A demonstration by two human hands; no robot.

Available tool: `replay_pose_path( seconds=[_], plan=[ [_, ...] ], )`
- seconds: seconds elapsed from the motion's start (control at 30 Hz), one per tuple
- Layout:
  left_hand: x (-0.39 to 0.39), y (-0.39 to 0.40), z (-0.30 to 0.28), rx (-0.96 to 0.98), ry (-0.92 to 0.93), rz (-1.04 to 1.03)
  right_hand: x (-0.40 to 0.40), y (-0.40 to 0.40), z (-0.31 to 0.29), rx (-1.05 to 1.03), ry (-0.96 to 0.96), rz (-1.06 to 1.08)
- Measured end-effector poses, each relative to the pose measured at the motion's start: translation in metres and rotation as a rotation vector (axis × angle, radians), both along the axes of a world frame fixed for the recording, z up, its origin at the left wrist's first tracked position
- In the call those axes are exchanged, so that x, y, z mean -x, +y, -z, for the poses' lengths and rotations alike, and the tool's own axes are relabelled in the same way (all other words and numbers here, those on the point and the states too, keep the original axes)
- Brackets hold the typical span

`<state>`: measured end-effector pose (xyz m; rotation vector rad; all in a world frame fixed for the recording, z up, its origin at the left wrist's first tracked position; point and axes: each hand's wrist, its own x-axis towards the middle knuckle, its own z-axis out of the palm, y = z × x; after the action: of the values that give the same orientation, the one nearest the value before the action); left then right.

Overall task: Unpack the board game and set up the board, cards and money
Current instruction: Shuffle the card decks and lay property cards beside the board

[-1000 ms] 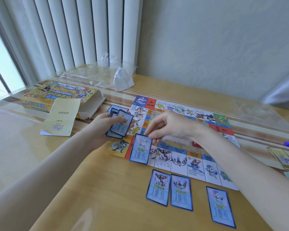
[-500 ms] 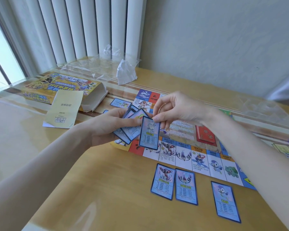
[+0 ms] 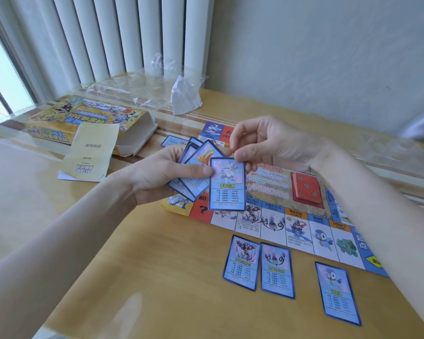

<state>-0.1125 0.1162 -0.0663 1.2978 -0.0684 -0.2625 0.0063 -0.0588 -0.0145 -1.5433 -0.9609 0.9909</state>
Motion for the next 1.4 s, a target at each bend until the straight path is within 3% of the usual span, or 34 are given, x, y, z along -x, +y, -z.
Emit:
replay_pose_path(
  seconds=[0.57,0.83,0.97,1.1,1.4],
  plan=[
    [-0.005,0.002,0.002,0.006,-0.021,0.065,-0.002,-0.003,0.002,-0.013,0.056,0.008],
    [-0.009,0.003,-0.003,-0.147,0.035,-0.270,-0.006,0.003,0.012,0.031,-0.064,0.136],
    [-0.011,0.008,-0.004,-0.164,-0.016,-0.375,-0.004,0.011,0.016,0.044,-0.221,0.265],
    [-0.011,0.012,-0.003,-0.127,-0.026,-0.470,-0.003,0.015,0.014,0.040,-0.253,0.309],
    [-0.008,0.013,0.000,-0.065,0.009,-0.461,-0.002,0.013,0.019,0.058,-0.186,0.318]
  ],
)
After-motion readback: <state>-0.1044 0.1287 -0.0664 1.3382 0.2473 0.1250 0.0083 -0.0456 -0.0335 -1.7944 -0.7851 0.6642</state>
